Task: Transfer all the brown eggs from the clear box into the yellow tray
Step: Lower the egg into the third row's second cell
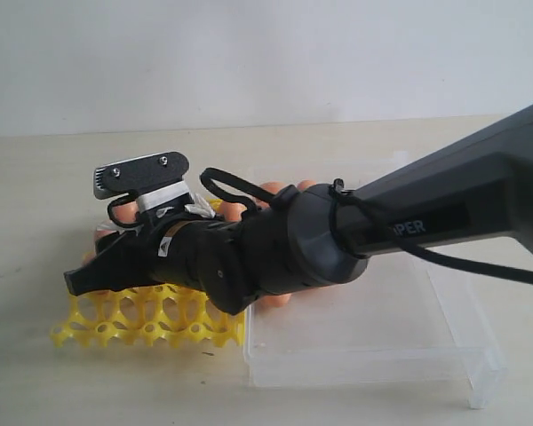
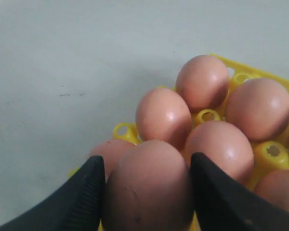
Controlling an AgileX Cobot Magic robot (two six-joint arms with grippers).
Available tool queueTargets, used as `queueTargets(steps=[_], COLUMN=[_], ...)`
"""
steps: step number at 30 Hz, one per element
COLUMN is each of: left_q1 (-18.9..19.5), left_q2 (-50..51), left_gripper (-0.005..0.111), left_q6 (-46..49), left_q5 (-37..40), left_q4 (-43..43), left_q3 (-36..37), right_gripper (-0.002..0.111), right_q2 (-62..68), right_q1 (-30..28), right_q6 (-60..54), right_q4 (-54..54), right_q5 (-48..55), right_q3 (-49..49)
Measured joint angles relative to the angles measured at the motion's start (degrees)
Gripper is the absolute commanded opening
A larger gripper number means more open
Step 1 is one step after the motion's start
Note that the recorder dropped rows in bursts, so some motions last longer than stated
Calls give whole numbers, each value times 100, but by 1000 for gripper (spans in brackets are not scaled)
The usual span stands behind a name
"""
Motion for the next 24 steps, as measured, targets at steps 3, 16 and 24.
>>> queueTargets(steps=[3, 16, 24], left_q1=[0, 0, 0], left_q2=[0, 0, 0], left_gripper=[0, 0, 0], left_q6=[0, 0, 0], left_q5=[0, 0, 0], left_q4=[0, 0, 0], left_q3=[0, 0, 0], right_gripper=[0, 44, 55], right_q2=[54, 65, 65], right_q1=[0, 0, 0], right_q6=[0, 11, 11], right_q4=[13, 13, 25], right_q5=[0, -138, -259], right_q3=[0, 0, 0])
